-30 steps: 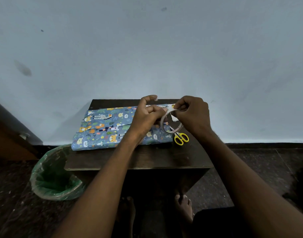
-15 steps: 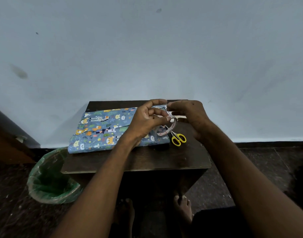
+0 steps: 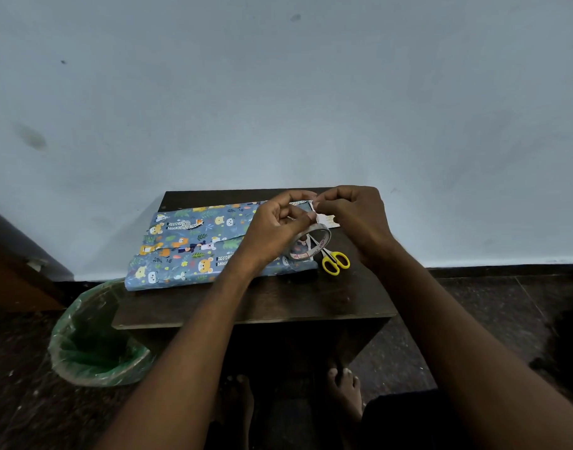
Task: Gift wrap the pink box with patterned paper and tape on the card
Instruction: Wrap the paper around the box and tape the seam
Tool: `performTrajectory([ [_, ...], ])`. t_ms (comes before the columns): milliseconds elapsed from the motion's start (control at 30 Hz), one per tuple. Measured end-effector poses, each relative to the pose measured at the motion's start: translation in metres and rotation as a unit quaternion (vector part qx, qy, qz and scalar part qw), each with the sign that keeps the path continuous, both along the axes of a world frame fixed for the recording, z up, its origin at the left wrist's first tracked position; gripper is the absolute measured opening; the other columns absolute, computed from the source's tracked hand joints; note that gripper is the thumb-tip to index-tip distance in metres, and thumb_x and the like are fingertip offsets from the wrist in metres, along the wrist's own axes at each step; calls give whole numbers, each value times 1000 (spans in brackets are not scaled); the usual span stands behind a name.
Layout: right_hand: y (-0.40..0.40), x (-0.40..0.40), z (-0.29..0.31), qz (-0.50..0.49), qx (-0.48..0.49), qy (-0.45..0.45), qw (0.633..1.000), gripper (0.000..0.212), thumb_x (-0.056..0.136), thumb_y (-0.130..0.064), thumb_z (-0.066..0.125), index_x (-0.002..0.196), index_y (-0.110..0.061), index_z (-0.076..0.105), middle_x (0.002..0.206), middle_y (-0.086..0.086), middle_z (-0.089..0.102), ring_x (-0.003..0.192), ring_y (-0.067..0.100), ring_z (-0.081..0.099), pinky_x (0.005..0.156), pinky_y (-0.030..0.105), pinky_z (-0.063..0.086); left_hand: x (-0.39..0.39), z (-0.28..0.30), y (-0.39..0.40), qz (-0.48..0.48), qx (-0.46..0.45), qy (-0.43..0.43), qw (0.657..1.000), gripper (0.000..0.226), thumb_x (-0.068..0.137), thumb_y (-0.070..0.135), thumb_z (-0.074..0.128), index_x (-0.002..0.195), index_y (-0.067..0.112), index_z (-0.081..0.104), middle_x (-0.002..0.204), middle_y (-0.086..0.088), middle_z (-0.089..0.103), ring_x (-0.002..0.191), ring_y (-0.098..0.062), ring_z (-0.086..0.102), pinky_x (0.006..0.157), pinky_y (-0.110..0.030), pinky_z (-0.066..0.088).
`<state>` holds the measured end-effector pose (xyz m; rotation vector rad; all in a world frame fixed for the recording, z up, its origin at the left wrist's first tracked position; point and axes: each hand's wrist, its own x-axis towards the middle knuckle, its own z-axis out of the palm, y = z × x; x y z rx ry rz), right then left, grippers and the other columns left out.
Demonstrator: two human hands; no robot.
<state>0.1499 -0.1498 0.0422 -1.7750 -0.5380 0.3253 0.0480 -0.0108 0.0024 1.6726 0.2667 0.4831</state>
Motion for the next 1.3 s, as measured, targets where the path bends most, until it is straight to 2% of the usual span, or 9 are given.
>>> performTrajectory([
  [167,1,-1,2,2,-9,-56,998,15,79,-8,75,77,-21,82,75,-8,77,71,0,67,64,12,46,3,1,-4,65,28,-6,997,20,106,15,65,123,14,75,84,-8,79,85,-38,77,78,-55,64],
  [300,2,-3,1,5,-17,-59,998,12,78,-10,76,75,-20,82,74,-4,77,68,3,66,66,23,51,3,-2,-2,127,91,1,988,29,100,19,74,128,19,73,82,6,78,75,-27,76,72,-47,64],
  [600,1,-2,-2,-8,-29,-70,997,9,80,-13,75,75,-19,80,72,-4,76,68,5,65,68,29,52,3,-6,1,197,183,-59,961,16,91,26,84,104,23,77,93,13,77,45,-24,57,47,-32,46],
  [700,0,-4,0,12,-25,-76,997,12,80,-12,75,75,-20,81,73,-5,76,70,5,67,68,26,53,5,-10,3,192,192,-46,961,22,93,24,82,115,23,80,99,14,79,45,-5,46,51,-21,40],
  [800,1,-5,2,27,-30,-97,994,13,80,-10,74,76,-20,82,76,-8,77,76,6,71,73,28,54,6,-10,4,170,191,-40,966,18,96,24,79,113,21,83,106,13,80,57,0,59,61,-22,47],
  [933,1,-6,3,30,-38,-124,991,11,81,-10,76,77,-19,82,75,-9,77,76,4,71,72,23,53,7,-12,8,155,192,-38,968,12,96,23,77,105,23,85,103,11,80,78,-14,72,70,-35,57],
  [1067,1,-5,3,21,-59,-159,985,11,81,-12,75,75,-20,81,73,-8,76,77,6,72,72,26,54,6,-9,7,161,170,-34,971,9,96,21,79,98,28,84,96,13,80,64,-12,67,64,-32,54],
  [1233,2,-3,0,9,-71,-187,980,10,82,-16,77,75,-21,80,75,-7,77,77,7,72,74,28,55,3,-7,4,180,107,-44,977,2,91,27,84,92,25,85,83,8,81,65,-45,67,60,-50,57],
  [1300,2,-2,-1,9,-71,-189,979,9,83,-15,77,76,-21,80,75,-8,76,76,7,72,73,28,55,3,-5,4,185,90,-51,977,4,89,25,86,91,23,85,84,8,81,71,-42,71,65,-52,61],
])
